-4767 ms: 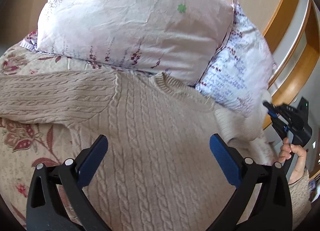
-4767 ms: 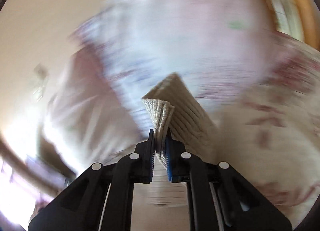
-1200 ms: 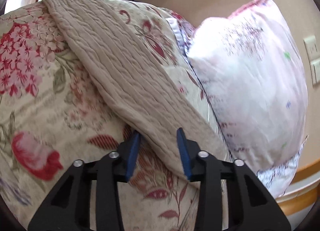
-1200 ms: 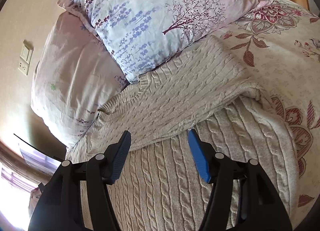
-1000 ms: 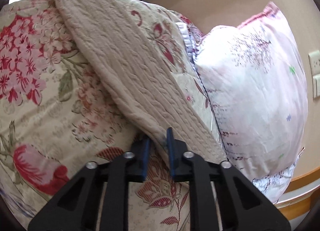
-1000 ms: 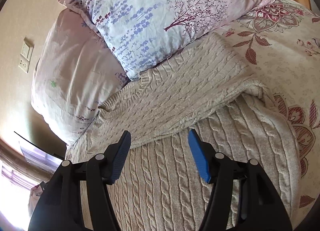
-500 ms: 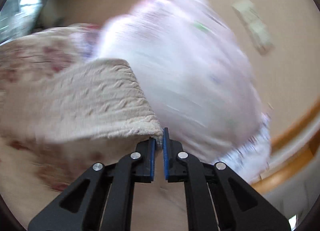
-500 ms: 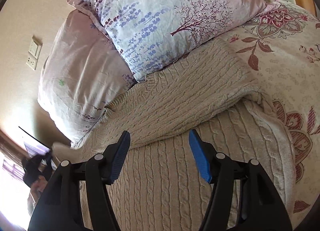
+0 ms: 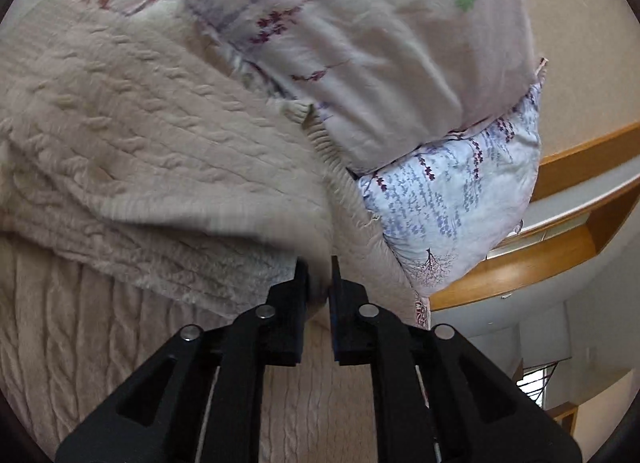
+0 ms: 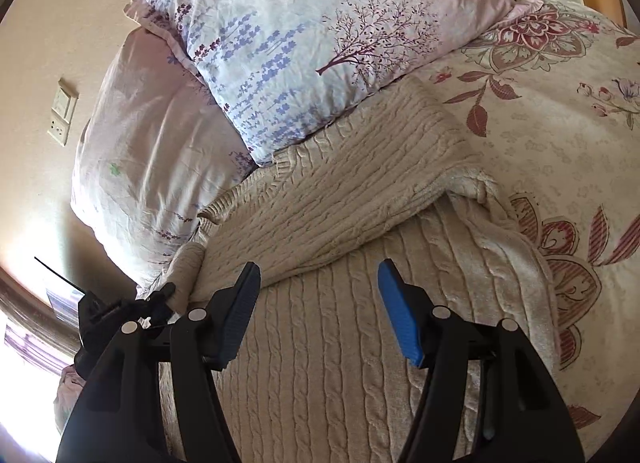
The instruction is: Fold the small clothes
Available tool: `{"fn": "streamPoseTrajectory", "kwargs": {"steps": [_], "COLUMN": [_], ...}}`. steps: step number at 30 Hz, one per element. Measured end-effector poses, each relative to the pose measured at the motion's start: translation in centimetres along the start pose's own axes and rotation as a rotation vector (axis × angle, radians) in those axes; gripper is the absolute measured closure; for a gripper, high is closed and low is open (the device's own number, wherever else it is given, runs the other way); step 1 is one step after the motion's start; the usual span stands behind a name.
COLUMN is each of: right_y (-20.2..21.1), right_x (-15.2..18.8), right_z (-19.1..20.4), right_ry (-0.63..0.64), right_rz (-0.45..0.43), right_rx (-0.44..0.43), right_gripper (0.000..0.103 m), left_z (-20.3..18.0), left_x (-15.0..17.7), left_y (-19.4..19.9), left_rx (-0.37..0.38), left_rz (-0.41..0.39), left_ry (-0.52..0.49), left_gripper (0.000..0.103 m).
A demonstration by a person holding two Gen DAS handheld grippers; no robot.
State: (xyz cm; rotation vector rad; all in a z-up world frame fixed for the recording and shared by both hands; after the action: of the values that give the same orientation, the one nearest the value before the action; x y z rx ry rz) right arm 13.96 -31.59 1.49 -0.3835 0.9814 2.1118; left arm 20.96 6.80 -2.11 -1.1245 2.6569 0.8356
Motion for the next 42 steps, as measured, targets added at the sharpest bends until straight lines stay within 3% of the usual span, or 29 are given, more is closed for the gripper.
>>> {"fn": "streamPoseTrajectory", "kwargs": {"steps": [4,11,17,19,21,26,30,32,33,34,37,40,42], "right_y": [-0.3,-0.2,0.3,0.4,0.5,0.8,1.4,1.6,1.6,1.7,2.1,2.6,2.2], "right_x": [0.3,0.5,0.3,0.3,0.2,0.0,-0.3,-0.5,-0.6,-0.8,-1.4,-2.5,-3.3], "right_z": [0.2,0.3,-0.3,-0.5,-0.7,-1.0,-1.4,-1.7,-1.9,-2.1,-2.6,-2.6,-2.3], "right_ry": [0.0,0.007,0.011,0.008,0.007,0.011,0.011,0.006,0.002,-0.001,-0.015,-0.018,-0.021], "right_rz": [0.012,0.018,0.004,0.002,0.0,-0.012,-0.026,-0.029,-0.03,-0.031,-0.039,-0.039,-0.007], "right_rx": [-0.008,-0.019,-0.016,-0.017,-0.019,-0.017,-0.013,-0.006,-0.003,0.001,0.008,-0.01,-0.032], "right_gripper": [0.04,0.04,0.04,0.04,0.04,0.04,0.04,0.04,0.04,0.04,0.04,0.04,0.04], "left_z": [1.5,5.5,7.1,5.4,2.6,-5.2,-10.6,-13.1,-14.0,-14.3,-15.1,-14.9,-14.5], "left_x": [-1.1,-3.8,-5.8,-6.7,-7.1,-5.7,-1.5,2.6,5.0,6.7,11.8,12.3,11.4], "left_y": [1.6,4.2,6.9,7.1,6.6,3.5,-1.1,-4.8,-6.4,-7.2,-8.4,-6.4,-4.7], "left_rx": [-0.03,-0.073,-0.117,-0.136,-0.129,-0.032,0.026,0.004,-0.035,-0.063,-0.113,-0.11,-0.11], "left_rz": [-0.038,-0.123,-0.269,-0.298,-0.306,-0.241,-0.103,0.045,0.104,0.134,0.187,0.161,0.136], "left_ry": [0.074,0.251,0.382,0.292,0.176,-0.102,-0.341,-0.543,-0.663,-0.749,-1.018,-1.083,-1.07], "left_gripper": [0.068,0.069,0.075,0.089,0.094,0.094,0.094,0.089,0.077,0.063,0.043,0.029,0.026]}}
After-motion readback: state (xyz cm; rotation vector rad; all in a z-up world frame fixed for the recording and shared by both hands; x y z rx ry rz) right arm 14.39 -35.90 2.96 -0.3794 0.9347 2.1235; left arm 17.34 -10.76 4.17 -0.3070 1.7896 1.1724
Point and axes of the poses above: each gripper's, at about its wrist camera, not at the fingertips, and y roughly against the way its jaws point, z to its left, x to its underside, the point moved 2 cm from there along -y, roughly the way its jaws point, and after that the axes turned 6 degrees about -z, right-handed, at the moved point
